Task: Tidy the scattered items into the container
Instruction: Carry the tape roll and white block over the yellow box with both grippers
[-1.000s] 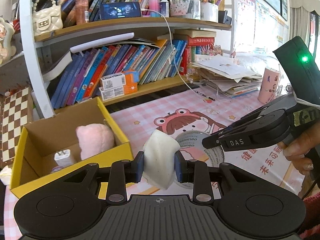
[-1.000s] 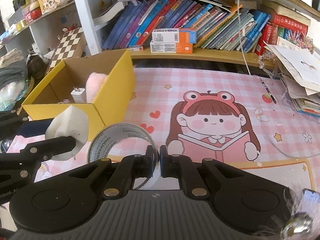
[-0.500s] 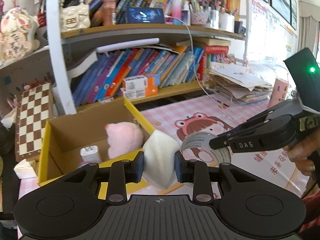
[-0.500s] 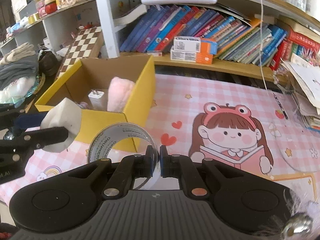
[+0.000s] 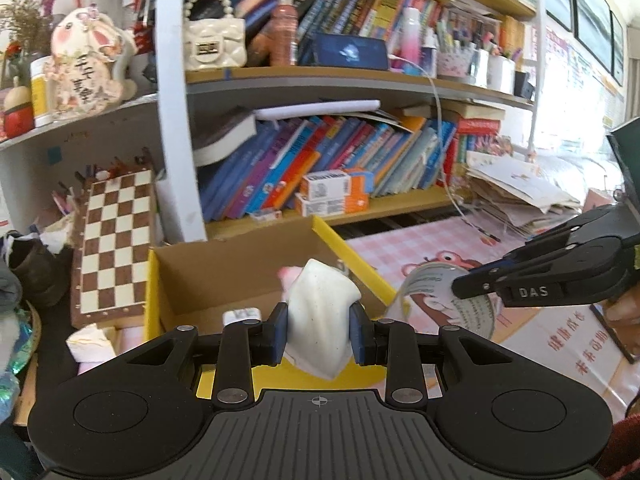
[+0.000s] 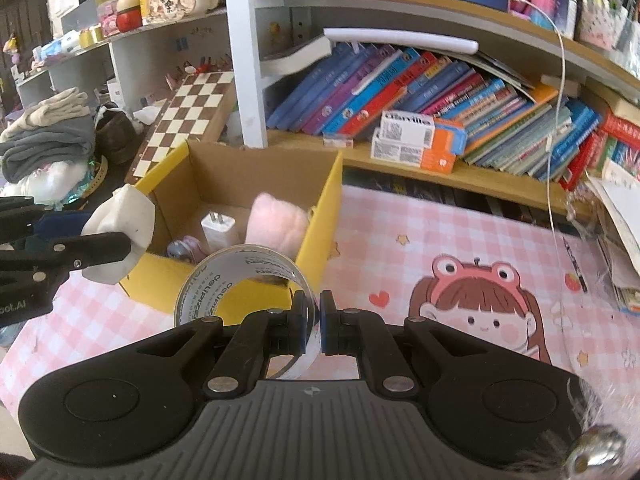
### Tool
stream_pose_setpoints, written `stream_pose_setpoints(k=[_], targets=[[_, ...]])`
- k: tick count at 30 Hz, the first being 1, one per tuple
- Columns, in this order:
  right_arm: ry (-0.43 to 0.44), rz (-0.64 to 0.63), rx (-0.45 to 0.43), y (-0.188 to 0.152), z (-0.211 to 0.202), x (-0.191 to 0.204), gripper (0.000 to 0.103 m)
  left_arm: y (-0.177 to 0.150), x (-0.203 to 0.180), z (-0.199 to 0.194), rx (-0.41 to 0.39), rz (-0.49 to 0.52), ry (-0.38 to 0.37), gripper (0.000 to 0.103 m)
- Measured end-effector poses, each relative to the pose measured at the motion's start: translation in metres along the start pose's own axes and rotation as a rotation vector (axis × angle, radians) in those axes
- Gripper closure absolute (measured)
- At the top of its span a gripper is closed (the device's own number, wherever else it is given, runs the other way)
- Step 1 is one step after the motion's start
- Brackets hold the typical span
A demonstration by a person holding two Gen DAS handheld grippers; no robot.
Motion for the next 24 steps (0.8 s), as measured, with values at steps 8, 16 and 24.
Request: stream_pose_setpoints(k=[8,16,24], targets=[[0.014,-0.031,-0.020,0.022,0.006,0.010,0.097,0.010,0.017,0.007,-0.015,-0.010,0.021,0.074],[0.025,-0.048,-0.031,0.042,0.016,0.013,0.097,0.008,0.040,0.025,0.016,-0.034,0.050,0.074],[0.050,-0.067,-0.034,0.065,0.033,0.022,0.097,0.014,0.066,0.047,0.040,-0.058,0.084,0.074]])
Point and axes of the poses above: each gripper's, at about its wrist camera, not at the fingertips, and z roughly the way its jaws point, x to its left, y to its top, the point moved 9 cm from there along z, roughly the way its jaws point, and after that the axes turned 10 degrees about x, right-handed, at the moved point
